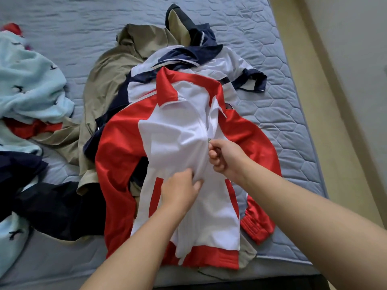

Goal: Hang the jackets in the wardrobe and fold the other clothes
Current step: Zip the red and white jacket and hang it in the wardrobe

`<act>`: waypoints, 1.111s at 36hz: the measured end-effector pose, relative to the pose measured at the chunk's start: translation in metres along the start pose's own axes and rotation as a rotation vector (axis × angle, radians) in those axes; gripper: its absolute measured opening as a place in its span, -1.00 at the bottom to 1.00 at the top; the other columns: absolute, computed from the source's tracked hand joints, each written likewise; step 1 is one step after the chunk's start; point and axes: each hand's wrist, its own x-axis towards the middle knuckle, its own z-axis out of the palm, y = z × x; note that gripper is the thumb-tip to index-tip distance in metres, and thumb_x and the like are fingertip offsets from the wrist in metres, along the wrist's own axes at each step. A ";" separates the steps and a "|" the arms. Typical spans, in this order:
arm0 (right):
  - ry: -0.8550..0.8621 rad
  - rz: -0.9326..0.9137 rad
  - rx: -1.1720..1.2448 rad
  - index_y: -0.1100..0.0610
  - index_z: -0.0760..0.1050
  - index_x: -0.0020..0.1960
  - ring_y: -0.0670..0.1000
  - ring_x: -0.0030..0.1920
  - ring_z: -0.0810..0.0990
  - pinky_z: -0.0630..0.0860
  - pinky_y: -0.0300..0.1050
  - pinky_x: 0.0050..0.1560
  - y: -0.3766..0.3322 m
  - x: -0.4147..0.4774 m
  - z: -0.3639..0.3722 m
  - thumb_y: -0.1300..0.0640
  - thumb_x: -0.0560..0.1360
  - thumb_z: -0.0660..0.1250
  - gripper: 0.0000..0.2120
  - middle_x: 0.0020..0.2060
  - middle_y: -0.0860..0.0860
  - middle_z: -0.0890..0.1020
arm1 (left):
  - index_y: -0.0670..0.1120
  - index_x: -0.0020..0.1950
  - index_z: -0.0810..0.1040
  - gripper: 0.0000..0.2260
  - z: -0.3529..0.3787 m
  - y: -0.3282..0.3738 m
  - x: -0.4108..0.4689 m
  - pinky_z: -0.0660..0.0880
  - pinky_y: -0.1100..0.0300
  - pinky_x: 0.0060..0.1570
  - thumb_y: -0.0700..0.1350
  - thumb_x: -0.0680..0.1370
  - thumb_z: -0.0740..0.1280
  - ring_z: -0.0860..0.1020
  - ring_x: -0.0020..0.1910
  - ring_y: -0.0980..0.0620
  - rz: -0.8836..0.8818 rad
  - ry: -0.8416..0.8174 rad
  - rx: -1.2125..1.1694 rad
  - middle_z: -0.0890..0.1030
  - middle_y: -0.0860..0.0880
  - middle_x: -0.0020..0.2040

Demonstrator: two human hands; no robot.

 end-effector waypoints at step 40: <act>0.069 -0.184 -0.557 0.10 0.53 -0.37 -0.03 -0.32 0.49 0.40 -0.19 -0.29 -0.009 0.035 -0.023 0.08 0.54 0.19 -0.66 -0.37 0.00 0.56 | -0.18 0.10 0.52 -0.81 -0.083 0.037 0.136 0.51 0.05 0.07 -0.20 0.51 0.26 0.55 0.08 -0.21 -0.393 0.165 -0.635 0.58 -0.19 0.08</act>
